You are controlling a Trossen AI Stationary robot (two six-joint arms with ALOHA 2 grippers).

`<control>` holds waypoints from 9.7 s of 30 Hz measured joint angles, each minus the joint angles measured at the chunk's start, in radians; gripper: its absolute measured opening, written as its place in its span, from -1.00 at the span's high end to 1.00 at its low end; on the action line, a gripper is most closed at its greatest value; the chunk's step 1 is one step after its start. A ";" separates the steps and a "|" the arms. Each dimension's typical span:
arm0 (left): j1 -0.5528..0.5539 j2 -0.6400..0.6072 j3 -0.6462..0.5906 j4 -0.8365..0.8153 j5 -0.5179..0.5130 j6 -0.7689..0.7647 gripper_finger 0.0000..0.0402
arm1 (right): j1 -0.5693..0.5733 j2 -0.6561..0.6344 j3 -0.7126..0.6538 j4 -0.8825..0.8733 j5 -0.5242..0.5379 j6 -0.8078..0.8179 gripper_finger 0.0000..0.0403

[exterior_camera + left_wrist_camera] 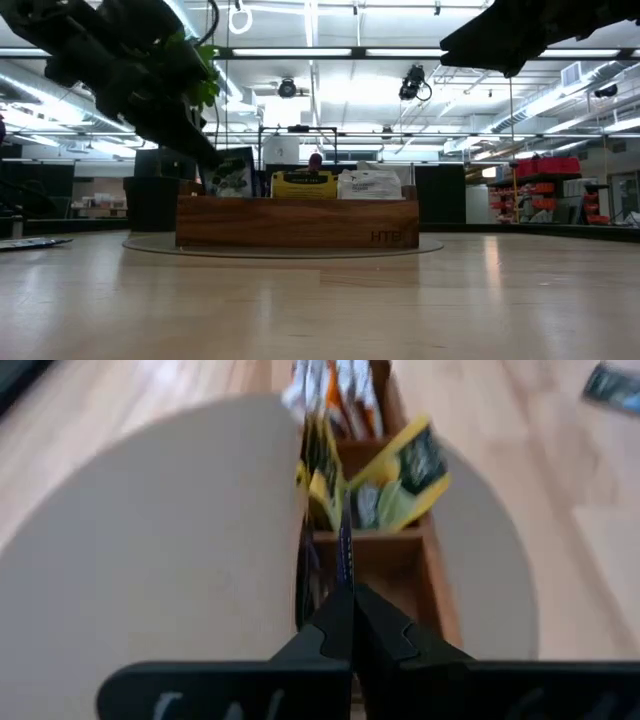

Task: Pick & Place Tea
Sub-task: Put the purple tea bag into the left section of the wooden organizer

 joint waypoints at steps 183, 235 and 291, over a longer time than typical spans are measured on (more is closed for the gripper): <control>-0.174 -0.531 -0.150 -0.028 0.029 -0.064 0.29 | 0.381 0.882 0.584 -0.760 -0.285 0.610 -0.44; -0.175 -0.327 -0.149 0.224 -0.031 -0.562 0.29 | 0.259 0.863 0.690 -0.880 -0.112 0.018 0.92; -0.230 0.394 0.146 0.636 0.056 -0.725 0.01 | 0.056 0.861 0.822 -0.493 0.110 -0.909 0.91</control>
